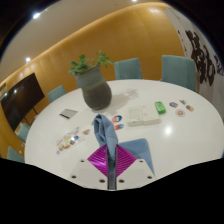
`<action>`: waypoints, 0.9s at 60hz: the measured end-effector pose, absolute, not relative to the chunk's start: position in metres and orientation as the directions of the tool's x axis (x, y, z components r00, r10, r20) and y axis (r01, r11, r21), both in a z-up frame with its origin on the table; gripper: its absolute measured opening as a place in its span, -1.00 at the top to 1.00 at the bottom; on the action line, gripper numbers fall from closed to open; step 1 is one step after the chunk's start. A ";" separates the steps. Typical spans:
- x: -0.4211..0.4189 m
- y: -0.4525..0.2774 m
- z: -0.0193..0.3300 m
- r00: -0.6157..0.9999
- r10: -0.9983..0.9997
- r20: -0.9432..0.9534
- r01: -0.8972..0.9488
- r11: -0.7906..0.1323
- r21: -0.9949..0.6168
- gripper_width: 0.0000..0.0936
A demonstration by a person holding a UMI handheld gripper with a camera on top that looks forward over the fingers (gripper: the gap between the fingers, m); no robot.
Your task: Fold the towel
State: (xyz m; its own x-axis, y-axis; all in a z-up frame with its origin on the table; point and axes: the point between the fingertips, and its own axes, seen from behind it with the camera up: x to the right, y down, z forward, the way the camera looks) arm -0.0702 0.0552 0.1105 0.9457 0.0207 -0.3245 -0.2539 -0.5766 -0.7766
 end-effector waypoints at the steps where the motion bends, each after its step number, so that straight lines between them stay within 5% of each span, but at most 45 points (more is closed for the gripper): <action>1: -0.060 0.056 0.101 0.951 0.002 -0.310 -0.250 -0.588 -0.769 0.79; 4: -0.034 0.057 0.073 0.962 -0.038 -0.271 -0.235 -0.622 -0.747 0.57; 9: 0.008 0.049 0.039 0.980 -0.074 -0.183 -0.185 -0.661 -0.727 -0.21; 15: 0.027 0.035 0.052 0.991 -0.065 -0.116 -0.130 -0.651 -0.748 -0.89; 39: -0.049 -0.129 0.198 1.000 0.017 0.015 0.022 -0.552 -0.834 -0.82; 54: -0.079 -0.257 0.237 0.999 -0.035 0.036 0.011 -0.541 -0.841 -0.85</action>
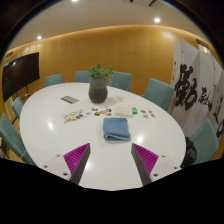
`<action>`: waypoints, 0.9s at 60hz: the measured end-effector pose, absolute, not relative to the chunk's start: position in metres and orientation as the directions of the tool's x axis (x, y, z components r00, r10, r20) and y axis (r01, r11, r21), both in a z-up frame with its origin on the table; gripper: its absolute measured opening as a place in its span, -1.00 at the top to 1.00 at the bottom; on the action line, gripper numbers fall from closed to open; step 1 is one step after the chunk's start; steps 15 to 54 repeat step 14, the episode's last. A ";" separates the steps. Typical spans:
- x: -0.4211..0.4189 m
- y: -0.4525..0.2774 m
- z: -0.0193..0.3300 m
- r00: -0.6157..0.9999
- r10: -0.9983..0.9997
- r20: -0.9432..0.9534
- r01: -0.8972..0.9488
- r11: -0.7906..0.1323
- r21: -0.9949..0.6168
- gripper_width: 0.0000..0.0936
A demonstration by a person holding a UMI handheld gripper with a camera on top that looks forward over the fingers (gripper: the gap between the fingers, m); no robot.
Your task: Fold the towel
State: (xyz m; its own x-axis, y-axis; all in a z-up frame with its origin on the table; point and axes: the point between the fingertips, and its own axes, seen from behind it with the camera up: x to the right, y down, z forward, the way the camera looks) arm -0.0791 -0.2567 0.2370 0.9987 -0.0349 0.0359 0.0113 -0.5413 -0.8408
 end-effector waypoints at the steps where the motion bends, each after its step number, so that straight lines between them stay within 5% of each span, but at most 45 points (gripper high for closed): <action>1: -0.081 -0.263 0.238 0.999 -0.038 0.032 0.006 -0.543 -0.840 -0.85; 54: -0.082 -0.310 0.248 0.996 -0.064 0.064 0.020 -0.530 -0.848 -0.85</action>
